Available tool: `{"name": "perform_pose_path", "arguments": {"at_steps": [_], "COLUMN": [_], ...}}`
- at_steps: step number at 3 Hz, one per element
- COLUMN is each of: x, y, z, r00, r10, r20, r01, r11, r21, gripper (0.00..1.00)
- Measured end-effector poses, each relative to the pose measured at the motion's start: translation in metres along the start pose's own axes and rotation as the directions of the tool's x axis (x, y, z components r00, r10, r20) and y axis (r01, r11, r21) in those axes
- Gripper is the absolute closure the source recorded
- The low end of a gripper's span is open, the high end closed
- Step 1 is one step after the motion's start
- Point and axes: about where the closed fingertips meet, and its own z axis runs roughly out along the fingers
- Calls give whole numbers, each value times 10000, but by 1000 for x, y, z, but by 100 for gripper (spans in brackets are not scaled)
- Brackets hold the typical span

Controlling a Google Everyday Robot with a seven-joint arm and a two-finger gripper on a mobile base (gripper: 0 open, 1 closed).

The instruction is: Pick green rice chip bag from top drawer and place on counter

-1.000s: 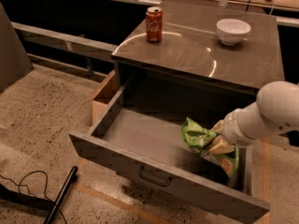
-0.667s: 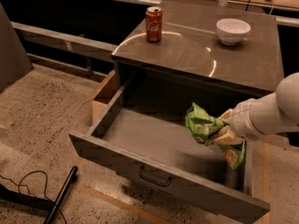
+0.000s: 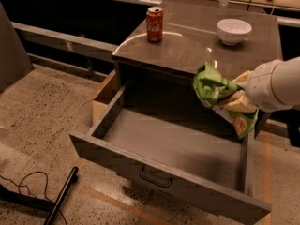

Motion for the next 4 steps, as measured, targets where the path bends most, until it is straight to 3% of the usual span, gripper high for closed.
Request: {"name": "perform_pose_path", "arguments": {"at_steps": [1, 2, 3, 4], "x": [-27, -54, -84, -110], "y": [-49, -101, -154, -187], "z": [-10, 0, 19, 59], "r00": [9970, 9887, 9757, 9542], "r10": [-776, -1494, -2168, -2917], "r20": [11, -96, -309, -661], "r01": [769, 1478, 2154, 2962], "r11": [9903, 9639, 9249, 8911], "r21": [1158, 2215, 3133, 3439], "gripper": [100, 100, 100, 100]}}
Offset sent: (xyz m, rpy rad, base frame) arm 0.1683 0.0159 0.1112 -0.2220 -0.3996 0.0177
